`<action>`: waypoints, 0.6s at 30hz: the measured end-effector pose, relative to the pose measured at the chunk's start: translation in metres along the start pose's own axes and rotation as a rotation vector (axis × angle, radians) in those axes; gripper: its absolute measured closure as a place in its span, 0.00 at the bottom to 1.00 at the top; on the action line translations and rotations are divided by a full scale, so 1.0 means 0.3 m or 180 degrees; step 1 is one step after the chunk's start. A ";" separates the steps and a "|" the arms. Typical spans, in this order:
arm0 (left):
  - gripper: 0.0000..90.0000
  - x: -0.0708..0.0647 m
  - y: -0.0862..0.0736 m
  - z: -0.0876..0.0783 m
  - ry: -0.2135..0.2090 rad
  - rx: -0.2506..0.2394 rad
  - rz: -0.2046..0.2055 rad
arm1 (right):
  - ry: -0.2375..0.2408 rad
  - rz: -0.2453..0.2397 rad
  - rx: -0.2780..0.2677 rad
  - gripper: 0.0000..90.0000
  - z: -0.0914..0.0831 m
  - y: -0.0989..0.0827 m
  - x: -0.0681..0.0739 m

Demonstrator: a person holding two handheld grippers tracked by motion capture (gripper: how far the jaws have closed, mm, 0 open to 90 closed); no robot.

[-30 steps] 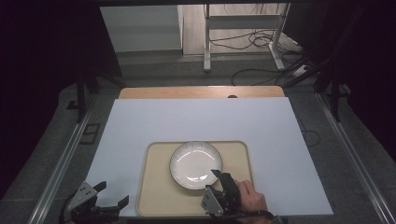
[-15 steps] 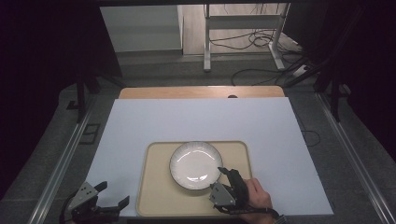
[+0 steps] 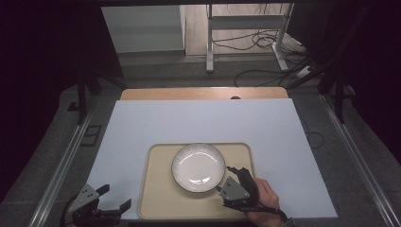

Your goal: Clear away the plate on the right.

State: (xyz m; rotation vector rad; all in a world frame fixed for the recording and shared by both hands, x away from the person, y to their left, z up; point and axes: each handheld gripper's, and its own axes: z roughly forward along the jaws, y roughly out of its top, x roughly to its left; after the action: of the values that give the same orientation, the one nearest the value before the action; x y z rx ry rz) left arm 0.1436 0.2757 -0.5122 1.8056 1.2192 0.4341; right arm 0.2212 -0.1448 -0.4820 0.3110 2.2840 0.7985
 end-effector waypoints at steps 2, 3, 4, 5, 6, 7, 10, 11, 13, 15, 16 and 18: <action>0.01 -0.001 0.000 0.000 -0.0006 -0.0007 0.0012 | 0.0000 0.0024 0.0011 0.30 0.000 -0.006 -0.004; 0.01 -0.002 0.000 0.000 -0.0005 -0.0006 0.0017 | 0.0008 0.0038 0.0021 0.29 0.000 -0.008 -0.006; 0.01 -0.003 0.000 0.000 -0.0004 -0.0006 0.0024 | 0.0016 0.0064 0.0020 0.29 -0.001 -0.011 -0.008; 0.01 -0.003 0.000 0.000 -0.0006 -0.0008 0.0029 | 0.0027 0.0093 0.0017 0.28 -0.002 -0.013 -0.011; 0.01 -0.003 0.000 0.000 -0.0009 -0.0009 0.0036 | 0.0027 0.0121 0.0011 0.27 -0.004 -0.015 -0.013; 0.01 -0.003 0.000 0.000 -0.0007 -0.0009 0.0041 | 0.0035 0.0145 0.0000 0.27 -0.005 -0.016 -0.017; 0.00 -0.004 0.000 0.000 -0.0006 -0.0005 0.0050 | 0.0054 0.0231 -0.0006 0.24 -0.008 -0.023 -0.029; 0.00 -0.005 0.000 0.000 -0.0007 -0.0005 0.0054 | 0.0063 0.0262 -0.0006 0.23 -0.009 -0.026 -0.033; 0.00 -0.005 0.000 0.000 -0.0007 -0.0001 0.0062 | 0.0064 0.0320 -0.0014 0.22 -0.011 -0.033 -0.039; 0.00 -0.005 0.000 0.000 -0.0011 -0.0002 0.0066 | 0.0077 0.0357 -0.0013 0.21 -0.013 -0.038 -0.044; 0.00 -0.006 0.000 0.000 -0.0011 -0.0002 0.0068 | 0.0076 0.0368 -0.0016 0.20 -0.014 -0.041 -0.045; 0.00 -0.006 0.000 0.000 -0.0013 -0.0002 0.0069 | 0.0088 0.0400 -0.0021 0.19 -0.016 -0.044 -0.047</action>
State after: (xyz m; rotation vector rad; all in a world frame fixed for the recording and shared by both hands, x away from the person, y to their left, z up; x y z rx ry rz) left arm 0.1429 0.2742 -0.5119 1.8197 1.1977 0.4429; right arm 0.2284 -0.1633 -0.4800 0.4467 2.3049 0.8783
